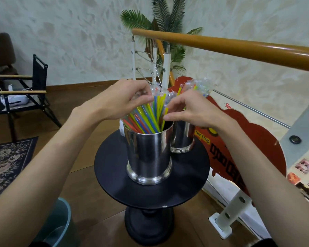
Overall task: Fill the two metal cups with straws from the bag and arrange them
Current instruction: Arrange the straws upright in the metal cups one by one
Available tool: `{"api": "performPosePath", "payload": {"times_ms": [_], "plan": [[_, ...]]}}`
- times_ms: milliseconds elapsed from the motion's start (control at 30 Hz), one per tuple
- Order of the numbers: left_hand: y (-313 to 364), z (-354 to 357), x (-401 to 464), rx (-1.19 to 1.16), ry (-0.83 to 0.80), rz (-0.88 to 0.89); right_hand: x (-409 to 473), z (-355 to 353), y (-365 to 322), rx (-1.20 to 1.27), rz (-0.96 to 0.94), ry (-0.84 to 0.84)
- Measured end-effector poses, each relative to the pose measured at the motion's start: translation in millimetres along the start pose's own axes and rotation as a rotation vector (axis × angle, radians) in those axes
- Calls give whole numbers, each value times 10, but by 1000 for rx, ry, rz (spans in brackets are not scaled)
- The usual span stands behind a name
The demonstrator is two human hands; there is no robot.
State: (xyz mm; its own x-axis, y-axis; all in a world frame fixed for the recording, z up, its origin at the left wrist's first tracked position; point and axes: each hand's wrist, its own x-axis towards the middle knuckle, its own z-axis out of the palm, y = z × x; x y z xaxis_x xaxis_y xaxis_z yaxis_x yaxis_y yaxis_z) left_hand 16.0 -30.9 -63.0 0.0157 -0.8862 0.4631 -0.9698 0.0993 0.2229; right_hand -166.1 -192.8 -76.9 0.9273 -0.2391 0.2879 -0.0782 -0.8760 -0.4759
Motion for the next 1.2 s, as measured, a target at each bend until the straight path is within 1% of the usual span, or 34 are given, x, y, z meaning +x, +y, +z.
{"api": "performPosePath", "payload": {"times_ms": [133,200,267,333,400,433,500,600,633,667,733,867,1033,1133,1200], "plan": [[77,-91,5,-50,125,-12,48,60,4,-14,-16,85],[89,-159,12,-46,160,6,40,-2,-37,28,-26,179],[83,-184,23,2,153,14,31,-50,-97,84,-52,281],[76,-144,21,71,97,8,39,-29,-162,169,-83,325],[52,-60,12,116,31,4,61,71,-210,248,-91,297],[39,-21,8,99,0,-7,74,142,-211,272,-80,276],[26,15,10,-8,-32,-46,93,291,-190,259,-46,246],[82,-25,-6,-233,-8,-112,126,449,-153,151,-16,200],[105,-29,-7,-250,-4,-113,134,468,-150,110,-17,189],[114,-16,-5,-211,-4,-93,140,468,-151,72,-22,189],[126,74,-11,-24,-11,-20,137,441,-161,46,-38,200],[23,293,-36,251,38,66,62,381,-124,134,-68,191],[-44,355,-47,414,61,132,-16,355,-65,143,-81,190],[-62,365,-45,458,90,168,-25,265,-12,68,-68,227],[-84,360,-35,489,108,182,-27,218,-13,20,-32,193]]}}
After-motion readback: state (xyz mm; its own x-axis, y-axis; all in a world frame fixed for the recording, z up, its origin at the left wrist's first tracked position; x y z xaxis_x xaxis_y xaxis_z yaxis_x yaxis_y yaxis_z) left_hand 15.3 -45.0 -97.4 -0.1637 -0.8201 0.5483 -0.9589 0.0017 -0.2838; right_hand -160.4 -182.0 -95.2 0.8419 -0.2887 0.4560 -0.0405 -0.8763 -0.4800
